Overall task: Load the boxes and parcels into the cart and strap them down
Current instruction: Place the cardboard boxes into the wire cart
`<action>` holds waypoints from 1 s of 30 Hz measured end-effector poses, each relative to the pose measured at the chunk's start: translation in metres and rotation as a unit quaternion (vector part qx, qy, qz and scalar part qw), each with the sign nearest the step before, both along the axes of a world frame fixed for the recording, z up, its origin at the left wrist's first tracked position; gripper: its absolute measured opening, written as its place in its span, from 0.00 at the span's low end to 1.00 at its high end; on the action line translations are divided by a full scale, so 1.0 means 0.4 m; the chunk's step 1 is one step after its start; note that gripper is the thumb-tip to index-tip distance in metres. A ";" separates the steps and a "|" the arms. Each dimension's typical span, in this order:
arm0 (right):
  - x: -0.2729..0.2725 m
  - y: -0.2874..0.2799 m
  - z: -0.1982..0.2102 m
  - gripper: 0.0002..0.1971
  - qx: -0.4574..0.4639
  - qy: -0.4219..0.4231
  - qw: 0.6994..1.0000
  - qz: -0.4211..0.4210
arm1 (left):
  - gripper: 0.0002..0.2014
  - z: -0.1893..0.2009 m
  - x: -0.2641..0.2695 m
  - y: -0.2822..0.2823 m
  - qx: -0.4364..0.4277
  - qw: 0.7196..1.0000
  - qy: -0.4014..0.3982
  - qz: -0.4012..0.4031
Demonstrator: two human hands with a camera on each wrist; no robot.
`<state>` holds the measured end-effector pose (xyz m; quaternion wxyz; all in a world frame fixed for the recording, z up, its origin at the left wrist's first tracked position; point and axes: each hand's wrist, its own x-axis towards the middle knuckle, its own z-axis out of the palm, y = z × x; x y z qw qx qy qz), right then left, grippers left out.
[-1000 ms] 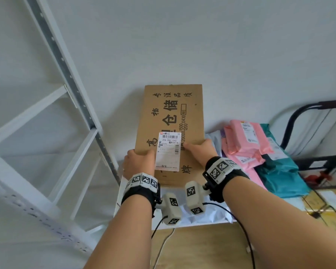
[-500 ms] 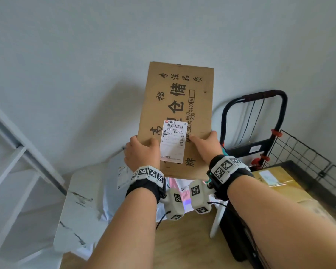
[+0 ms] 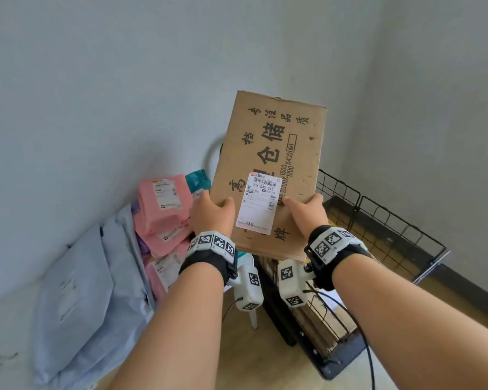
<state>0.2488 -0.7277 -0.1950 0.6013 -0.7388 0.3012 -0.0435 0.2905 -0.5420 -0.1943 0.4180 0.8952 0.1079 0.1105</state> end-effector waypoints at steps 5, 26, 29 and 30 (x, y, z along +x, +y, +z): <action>-0.004 -0.163 -0.053 0.32 0.019 0.028 0.997 -0.071 | 0.15 -0.035 0.064 -0.175 0.008 0.995 0.033 -0.092; 0.271 -0.351 -0.340 0.42 0.101 0.211 0.940 -0.248 | 0.25 -0.292 0.547 -0.461 0.132 0.900 0.270 -0.315; 0.290 -0.341 -0.389 0.39 0.118 0.236 0.935 -0.237 | 0.24 -0.330 0.573 -0.461 0.180 0.880 0.303 -0.319; 0.294 -0.339 -0.402 0.39 0.121 0.247 0.933 -0.231 | 0.24 -0.344 0.579 -0.459 0.193 0.874 0.311 -0.320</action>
